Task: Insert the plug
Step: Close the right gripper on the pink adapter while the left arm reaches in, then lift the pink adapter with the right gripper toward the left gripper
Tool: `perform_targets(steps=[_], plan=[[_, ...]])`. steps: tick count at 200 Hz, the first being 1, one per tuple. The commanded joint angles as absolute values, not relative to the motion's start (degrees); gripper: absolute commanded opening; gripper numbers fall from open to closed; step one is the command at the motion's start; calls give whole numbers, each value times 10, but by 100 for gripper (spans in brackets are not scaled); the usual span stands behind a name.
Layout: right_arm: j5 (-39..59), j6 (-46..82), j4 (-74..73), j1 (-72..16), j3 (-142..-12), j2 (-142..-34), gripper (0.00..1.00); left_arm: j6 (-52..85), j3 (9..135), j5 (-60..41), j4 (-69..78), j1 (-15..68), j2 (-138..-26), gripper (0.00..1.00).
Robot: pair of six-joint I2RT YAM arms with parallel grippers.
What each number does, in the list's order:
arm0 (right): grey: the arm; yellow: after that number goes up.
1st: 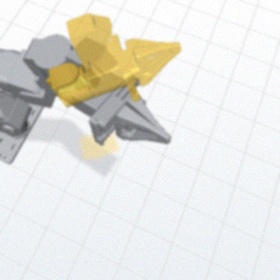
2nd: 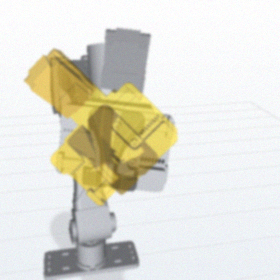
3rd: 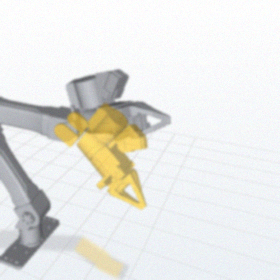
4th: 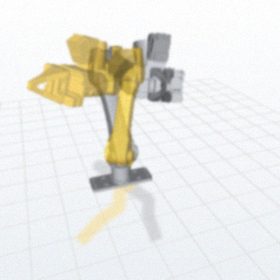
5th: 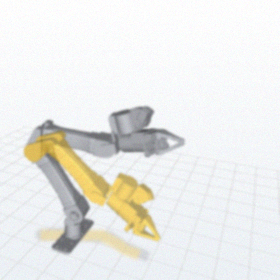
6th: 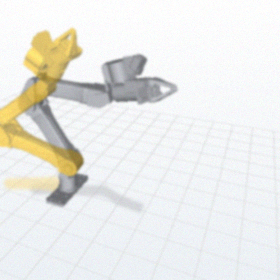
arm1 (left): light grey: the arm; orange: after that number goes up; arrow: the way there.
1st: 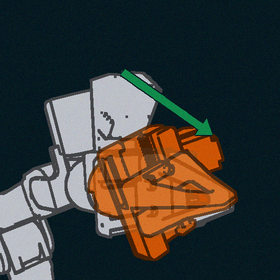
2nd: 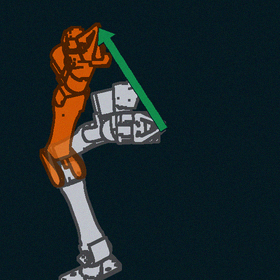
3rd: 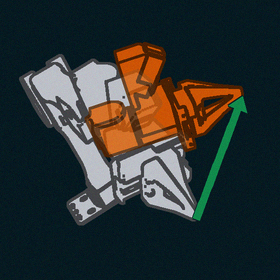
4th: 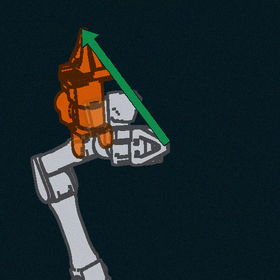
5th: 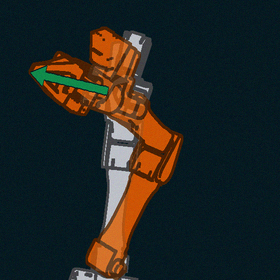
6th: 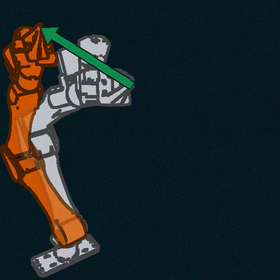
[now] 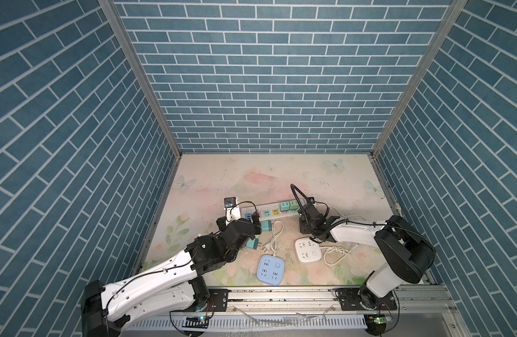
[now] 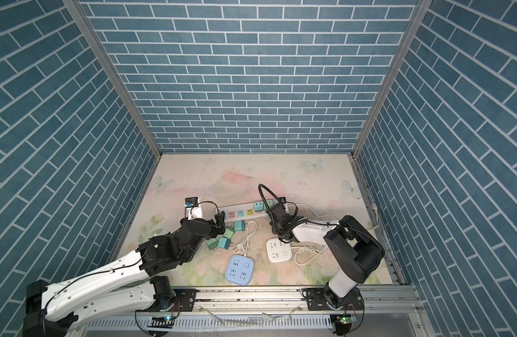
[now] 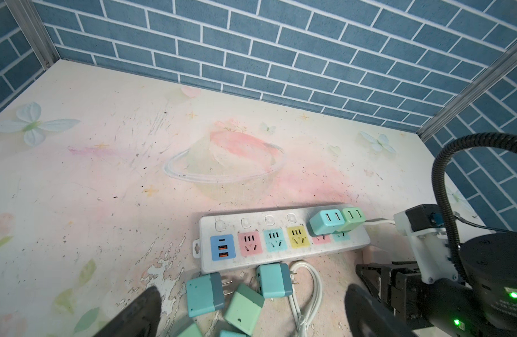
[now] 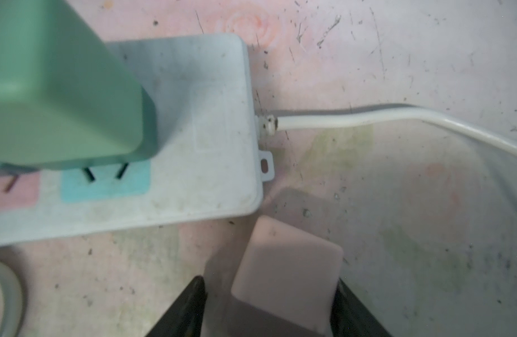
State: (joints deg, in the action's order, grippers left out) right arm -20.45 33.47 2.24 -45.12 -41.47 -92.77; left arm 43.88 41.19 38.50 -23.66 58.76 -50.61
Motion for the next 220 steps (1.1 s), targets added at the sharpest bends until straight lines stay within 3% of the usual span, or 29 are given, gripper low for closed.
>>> perform_targets(steps=[1, 142, 193, 220], plan=[[-189, 354, 8, -454, -426, -948, 64, 436, 419, 393, -249, 584, -516, 99], [-206, 337, 30, -454, -419, -948, 39, 491, 433, 410, -276, 583, -517, 100], [-207, 321, 7, -454, -398, -889, 31, 531, 469, 413, -342, 584, -517, 99], [-215, 296, -8, -454, -391, -842, 26, 467, 492, 388, -339, 583, -508, 99]])
